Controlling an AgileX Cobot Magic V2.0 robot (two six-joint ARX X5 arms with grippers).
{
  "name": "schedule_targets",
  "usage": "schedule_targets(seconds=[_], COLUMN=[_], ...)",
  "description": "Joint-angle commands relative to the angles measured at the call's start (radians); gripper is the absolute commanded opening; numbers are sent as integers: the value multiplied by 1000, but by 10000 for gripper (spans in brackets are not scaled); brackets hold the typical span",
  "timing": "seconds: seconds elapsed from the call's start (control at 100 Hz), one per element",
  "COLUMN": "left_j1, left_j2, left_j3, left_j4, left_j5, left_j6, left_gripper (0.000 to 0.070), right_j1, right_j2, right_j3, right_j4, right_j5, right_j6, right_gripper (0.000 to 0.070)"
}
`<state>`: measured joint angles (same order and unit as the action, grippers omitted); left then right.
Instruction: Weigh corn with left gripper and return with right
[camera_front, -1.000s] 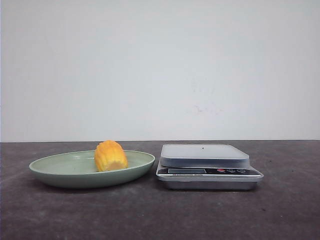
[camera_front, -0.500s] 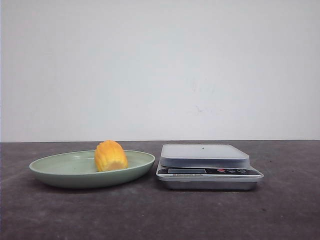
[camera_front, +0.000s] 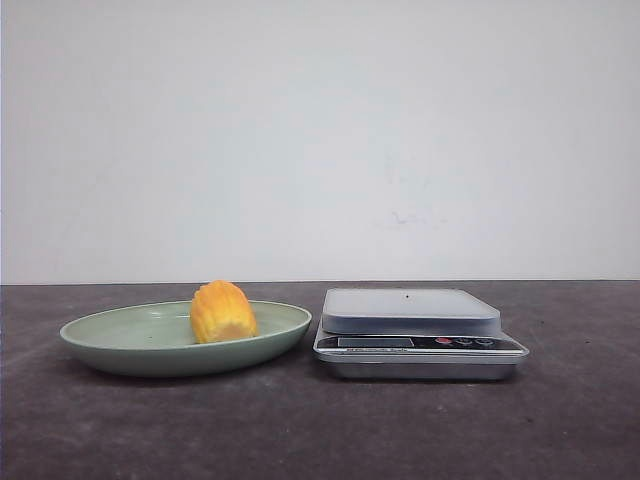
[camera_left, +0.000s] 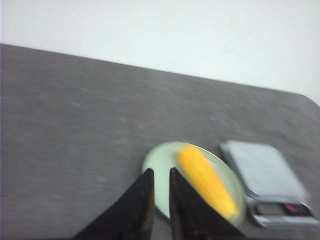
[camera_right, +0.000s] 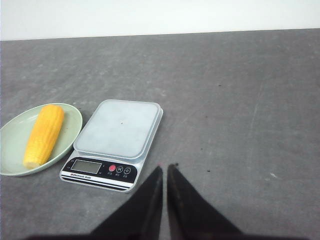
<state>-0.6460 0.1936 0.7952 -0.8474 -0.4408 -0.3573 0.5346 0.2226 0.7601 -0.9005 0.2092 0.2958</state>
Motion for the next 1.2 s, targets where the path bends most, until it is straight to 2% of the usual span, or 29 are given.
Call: schedule_targets(seconds=[0.0,0.08,0.18,0.24,0.3,0.4,0.56,0.83,1.05,1.19], left_j1=[82,224,402,485,548,605,627,652,654,654], left_j2=[0,-8,-40,-71,-107,-164,-190,-190,-190,-190], left_j3=[-5,-52,-166,-254,-347,-495,-643,-716,-780,-782], left_j4=[50,133,283,374,451,557,661,672,713,661], left_j5=[9,101,325,422,468,476,475,474,476,475], left_j6=[77,145,237,262,263,259,262,313,280,278], left_gripper=[16,16,16,16,16,16,16,16,16,16], right_j1=[4,4,4,4,4,4,4,4,4,4], right_j2=[-3,-3,-3,-3,-3,-3,-3,-3,-3,-3], right_j3=[6,6,6,6,6,6,6,6,6,6], right_j4=[11,11,11,11,10,11,10,11,11,11], right_j5=[1,0,1,1,0,1,1,1,1,1], right_j6=[10,11,10,10,11,10,10,10,10,10], right_gripper=[7,7,7,7,7,7,7,7,7,7])
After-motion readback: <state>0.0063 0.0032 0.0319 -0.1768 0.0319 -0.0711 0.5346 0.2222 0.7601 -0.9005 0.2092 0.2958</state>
